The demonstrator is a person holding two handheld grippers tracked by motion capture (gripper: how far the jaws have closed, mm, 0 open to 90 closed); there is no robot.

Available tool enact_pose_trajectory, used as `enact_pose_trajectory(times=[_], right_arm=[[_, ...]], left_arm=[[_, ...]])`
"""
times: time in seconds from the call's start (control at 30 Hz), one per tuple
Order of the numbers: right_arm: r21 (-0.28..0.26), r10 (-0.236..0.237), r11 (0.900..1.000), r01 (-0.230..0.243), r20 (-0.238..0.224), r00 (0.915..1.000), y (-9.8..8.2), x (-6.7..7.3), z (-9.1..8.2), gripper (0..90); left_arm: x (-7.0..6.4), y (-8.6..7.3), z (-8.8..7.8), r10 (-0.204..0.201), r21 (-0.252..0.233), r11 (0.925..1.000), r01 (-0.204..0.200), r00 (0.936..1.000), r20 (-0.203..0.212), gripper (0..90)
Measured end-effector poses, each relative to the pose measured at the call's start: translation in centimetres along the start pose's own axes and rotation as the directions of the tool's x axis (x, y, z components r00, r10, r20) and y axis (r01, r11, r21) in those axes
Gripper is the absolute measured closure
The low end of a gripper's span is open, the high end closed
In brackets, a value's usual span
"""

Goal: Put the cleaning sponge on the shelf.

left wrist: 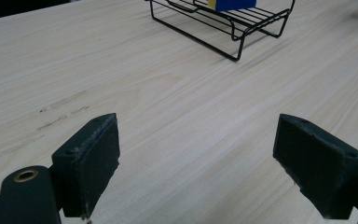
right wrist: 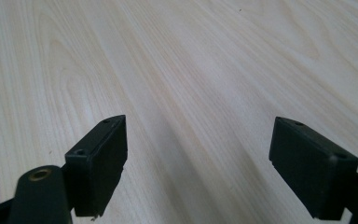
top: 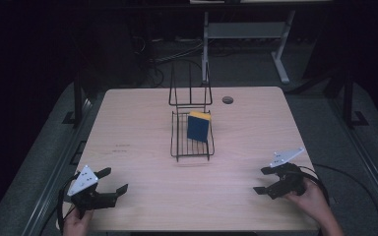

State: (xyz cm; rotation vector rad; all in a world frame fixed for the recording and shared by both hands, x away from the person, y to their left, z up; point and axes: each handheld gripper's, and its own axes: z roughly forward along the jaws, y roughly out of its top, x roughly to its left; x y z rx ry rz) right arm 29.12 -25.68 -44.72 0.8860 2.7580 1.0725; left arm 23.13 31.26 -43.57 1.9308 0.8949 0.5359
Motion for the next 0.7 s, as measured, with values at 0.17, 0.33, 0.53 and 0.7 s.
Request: enact_pose_trajectory(times=[0.17, 0.33, 0.53, 0.7], right_arm=[[-0.024, -0.01, 1.0, 0.01, 0.005, 0.9999, -0.5, 0.6, -0.2, 18.7], [-0.034, -0.012, 0.999, 0.013, 0.014, 0.9998, -1.1, 1.2, -0.3, 18.7], [-0.07, -0.003, 0.998, 0.005, 0.019, 0.9998, -2.0, 1.8, -0.4, 18.7], [-0.085, 0.013, 0.996, -0.011, 0.03, 0.9995, -2.8, 2.1, -0.3, 18.6]], left_arm=[[0.1, 0.0, 0.0, 0.003, 0.001, 1.0, -0.003, 1.0, -0.003, 14.1], [0.1, 0.0, 0.0, 0.0, 0.001, 1.0, 0.0, 1.0, -0.004, 14.1], [0.1, -0.1, 0.0, 0.003, 0.004, 1.0, -0.003, 1.0, -0.004, 14.1], [0.1, -0.1, -0.2, 0.003, 0.001, 1.0, -0.003, 1.0, -0.006, 14.1]])
